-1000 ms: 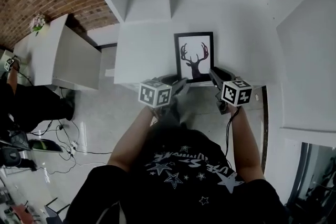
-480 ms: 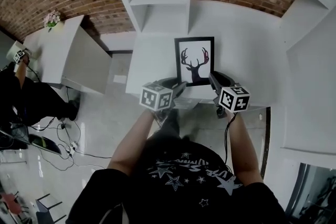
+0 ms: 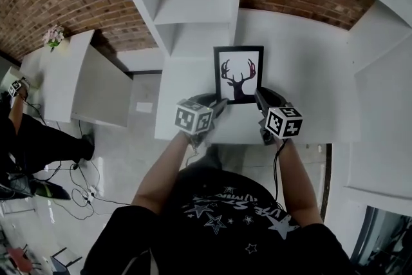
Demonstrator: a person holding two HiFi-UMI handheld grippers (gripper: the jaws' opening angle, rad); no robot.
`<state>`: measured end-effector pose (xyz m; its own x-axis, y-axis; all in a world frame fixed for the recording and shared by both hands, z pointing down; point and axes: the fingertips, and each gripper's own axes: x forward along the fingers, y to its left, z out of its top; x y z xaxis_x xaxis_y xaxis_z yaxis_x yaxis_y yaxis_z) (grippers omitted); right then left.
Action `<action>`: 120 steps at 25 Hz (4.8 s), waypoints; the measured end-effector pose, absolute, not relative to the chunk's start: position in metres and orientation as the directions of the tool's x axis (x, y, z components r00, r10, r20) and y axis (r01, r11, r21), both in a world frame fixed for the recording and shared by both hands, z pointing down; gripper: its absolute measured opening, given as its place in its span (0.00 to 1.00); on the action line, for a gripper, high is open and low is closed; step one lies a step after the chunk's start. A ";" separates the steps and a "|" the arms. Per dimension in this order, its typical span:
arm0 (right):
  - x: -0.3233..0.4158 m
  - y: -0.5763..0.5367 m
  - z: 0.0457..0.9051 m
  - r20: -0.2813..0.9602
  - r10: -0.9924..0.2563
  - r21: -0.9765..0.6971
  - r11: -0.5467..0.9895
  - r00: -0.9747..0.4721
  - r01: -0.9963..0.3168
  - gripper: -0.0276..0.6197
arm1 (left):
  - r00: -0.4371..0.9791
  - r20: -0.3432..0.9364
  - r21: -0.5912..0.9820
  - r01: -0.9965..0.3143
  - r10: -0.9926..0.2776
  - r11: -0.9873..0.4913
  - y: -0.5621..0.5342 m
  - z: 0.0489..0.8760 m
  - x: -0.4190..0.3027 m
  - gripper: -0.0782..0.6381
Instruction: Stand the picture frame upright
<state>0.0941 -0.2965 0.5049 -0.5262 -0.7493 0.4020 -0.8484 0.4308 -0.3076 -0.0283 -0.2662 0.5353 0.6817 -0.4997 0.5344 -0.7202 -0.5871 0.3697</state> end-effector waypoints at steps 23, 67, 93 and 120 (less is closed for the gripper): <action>0.074 -0.374 0.553 0.503 -0.740 -0.268 0.357 -0.446 -0.895 0.16 | 0.641 0.621 0.291 -0.723 -0.450 -0.627 -0.358 0.588 -0.049 0.31; 0.067 -0.433 0.572 0.526 -0.760 -0.229 0.306 -0.382 -0.924 0.16 | 0.489 0.613 0.007 -0.789 -0.620 -0.615 -0.437 0.603 -0.059 0.28; 0.078 -0.389 0.560 0.522 -0.765 -0.233 0.297 -0.377 -0.926 0.24 | 0.496 0.622 0.132 -0.829 -0.606 -0.543 -0.386 0.585 -0.074 0.28; 0.138 -0.226 0.511 0.410 -0.812 -0.291 0.315 -0.415 -0.903 0.13 | 0.456 0.487 0.113 -0.878 -0.745 -0.464 -0.227 0.523 -0.030 0.19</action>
<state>0.1383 -0.2260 0.5108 -0.4152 -0.8120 0.4102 -0.9035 0.3151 -0.2907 -0.0303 -0.2268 0.5230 0.4563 -0.7447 0.4870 -0.8785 -0.4641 0.1135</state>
